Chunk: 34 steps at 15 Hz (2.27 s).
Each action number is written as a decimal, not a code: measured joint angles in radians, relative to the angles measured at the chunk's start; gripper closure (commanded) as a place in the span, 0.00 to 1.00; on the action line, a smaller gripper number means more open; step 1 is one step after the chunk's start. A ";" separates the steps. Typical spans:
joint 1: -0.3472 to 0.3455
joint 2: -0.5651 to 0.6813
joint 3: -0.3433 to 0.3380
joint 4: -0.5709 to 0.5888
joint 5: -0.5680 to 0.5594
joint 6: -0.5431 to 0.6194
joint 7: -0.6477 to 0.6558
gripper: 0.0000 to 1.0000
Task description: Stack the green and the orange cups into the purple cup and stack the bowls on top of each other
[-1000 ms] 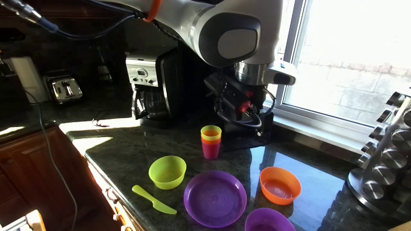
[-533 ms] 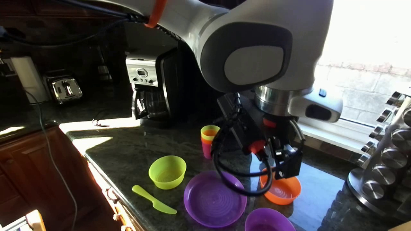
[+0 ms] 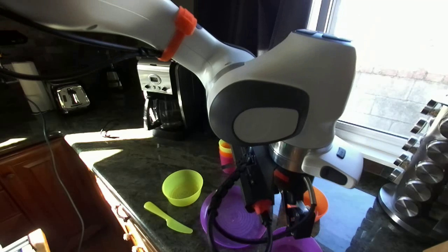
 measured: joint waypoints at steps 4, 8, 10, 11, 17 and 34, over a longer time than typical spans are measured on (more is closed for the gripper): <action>0.000 0.041 0.004 -0.009 0.008 0.036 -0.007 0.00; 0.000 0.078 0.015 -0.009 0.026 0.069 -0.019 0.00; 0.000 0.094 0.020 -0.009 0.030 0.089 -0.021 0.01; 0.000 0.101 0.022 -0.009 0.031 0.100 -0.021 0.10; 0.000 0.148 0.030 0.005 0.031 0.122 -0.021 0.63; 0.001 0.141 0.018 0.086 -0.071 0.118 -0.023 0.99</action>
